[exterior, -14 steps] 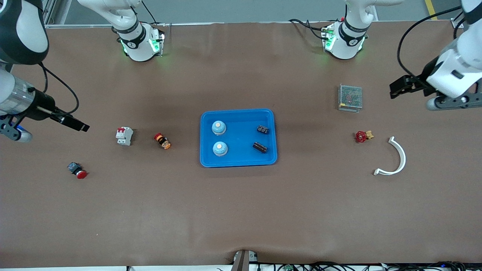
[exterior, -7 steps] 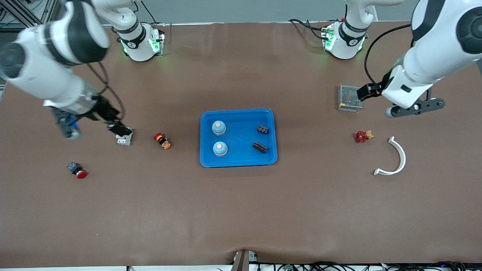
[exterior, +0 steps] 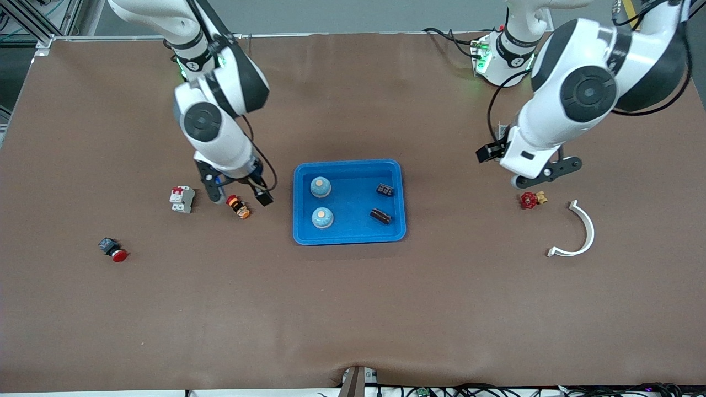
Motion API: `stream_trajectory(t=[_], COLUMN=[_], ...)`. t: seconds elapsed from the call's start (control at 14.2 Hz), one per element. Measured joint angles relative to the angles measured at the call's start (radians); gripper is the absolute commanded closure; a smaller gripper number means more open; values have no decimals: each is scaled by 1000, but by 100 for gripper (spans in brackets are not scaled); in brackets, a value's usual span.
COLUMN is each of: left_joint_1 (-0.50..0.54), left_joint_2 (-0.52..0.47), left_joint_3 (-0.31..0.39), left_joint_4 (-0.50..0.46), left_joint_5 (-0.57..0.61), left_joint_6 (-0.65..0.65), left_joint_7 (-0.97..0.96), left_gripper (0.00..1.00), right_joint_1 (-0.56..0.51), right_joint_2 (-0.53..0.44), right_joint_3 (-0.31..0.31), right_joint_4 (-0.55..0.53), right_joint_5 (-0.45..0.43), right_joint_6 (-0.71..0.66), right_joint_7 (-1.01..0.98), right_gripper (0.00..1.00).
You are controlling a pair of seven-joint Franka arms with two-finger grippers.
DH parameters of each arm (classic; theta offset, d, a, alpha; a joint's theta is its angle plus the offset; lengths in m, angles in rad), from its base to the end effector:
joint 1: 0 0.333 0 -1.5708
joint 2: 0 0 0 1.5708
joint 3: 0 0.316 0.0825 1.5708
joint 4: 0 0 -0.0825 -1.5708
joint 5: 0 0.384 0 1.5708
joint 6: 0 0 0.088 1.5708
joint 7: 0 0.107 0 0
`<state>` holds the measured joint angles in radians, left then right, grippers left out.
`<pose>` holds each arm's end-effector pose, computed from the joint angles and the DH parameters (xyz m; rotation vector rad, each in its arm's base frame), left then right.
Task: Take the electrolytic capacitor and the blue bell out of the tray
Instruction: 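Grasp a blue bell with the right gripper while the left gripper descends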
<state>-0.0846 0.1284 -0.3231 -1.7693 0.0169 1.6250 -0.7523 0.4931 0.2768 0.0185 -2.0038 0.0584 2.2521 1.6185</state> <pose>0.5244 -0.2171 0.4675 -2.9525 -0.5045 0.3551 0.5188 0.2927 0.3174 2.6389 -1.7007 -0.0902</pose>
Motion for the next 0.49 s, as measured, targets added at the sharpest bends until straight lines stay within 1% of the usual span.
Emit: stream_trajectory(t=[0.21,0.35,0.49], left_joint_1=[-1,-7,-23], left_joint_2=[23,39,60], left_joint_3=[-50,-70,-74], left_joint_4=[-39,-51,-55], left_joint_5=[0,0,0], left_joint_6=[67,92,117], left_joint_7=[-106,-164,-216], left_gripper=[0,0,0], right_joint_1=[21,43,67], right_joint_2=[92,165,252], right_joint_3=[-1,-2,-3], right_joint_4=[46,120,211], right_joint_5=[0,-1,-1], right_joint_6=[52,55,54], right_joint_7=[87,174,238], right_gripper=[0,0,0])
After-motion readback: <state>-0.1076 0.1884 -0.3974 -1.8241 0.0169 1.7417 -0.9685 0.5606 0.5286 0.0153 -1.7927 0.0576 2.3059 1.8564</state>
